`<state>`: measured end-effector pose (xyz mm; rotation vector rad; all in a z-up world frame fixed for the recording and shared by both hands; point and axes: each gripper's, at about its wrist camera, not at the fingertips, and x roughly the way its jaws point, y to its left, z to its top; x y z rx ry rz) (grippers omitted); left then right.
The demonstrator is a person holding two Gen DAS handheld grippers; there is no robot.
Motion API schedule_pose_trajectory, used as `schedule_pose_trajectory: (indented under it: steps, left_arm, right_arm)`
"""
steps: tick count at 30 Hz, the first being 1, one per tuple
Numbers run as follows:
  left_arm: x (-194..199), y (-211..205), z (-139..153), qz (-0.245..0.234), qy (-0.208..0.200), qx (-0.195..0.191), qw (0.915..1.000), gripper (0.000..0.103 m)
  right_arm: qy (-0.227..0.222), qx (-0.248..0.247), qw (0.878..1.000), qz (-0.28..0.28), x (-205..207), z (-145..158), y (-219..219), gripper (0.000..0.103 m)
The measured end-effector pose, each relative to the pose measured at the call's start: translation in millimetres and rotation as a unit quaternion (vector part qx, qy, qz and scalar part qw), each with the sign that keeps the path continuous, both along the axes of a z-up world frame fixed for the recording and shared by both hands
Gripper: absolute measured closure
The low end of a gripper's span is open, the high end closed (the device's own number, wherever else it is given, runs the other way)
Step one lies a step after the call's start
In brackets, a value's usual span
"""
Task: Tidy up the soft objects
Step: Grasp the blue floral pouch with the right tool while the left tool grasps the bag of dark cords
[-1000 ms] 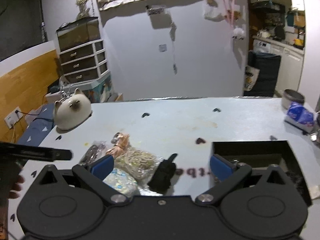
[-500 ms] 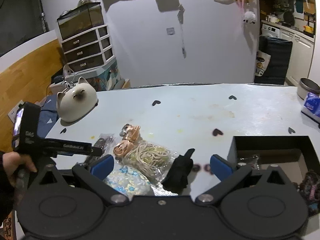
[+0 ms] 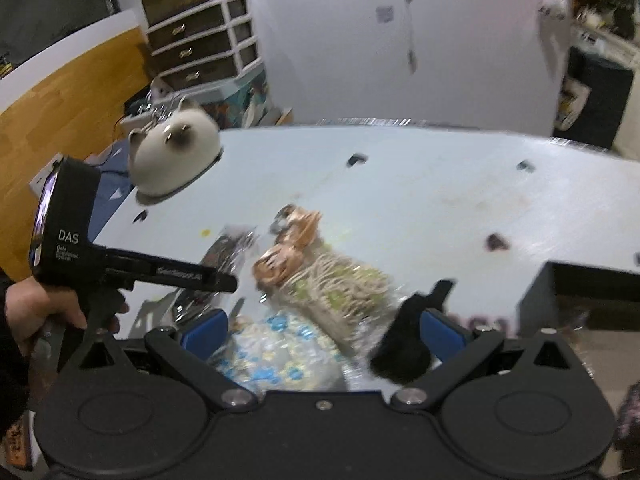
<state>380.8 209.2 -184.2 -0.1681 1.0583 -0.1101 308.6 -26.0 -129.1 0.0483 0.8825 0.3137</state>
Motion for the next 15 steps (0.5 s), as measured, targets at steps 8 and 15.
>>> schedule_pose_trajectory:
  steps: [8,15]
  left_arm:
    - [-7,4,1,0.000,-0.012,0.009,0.9999,0.054]
    - [-16,10,1,0.001,-0.010,-0.014,0.9999,0.061]
  right_arm:
    - [0.078,0.039,0.996,0.006,19,-34,19,0.000]
    - [0.110,0.033,0.993,0.009,29,-50,27,0.000]
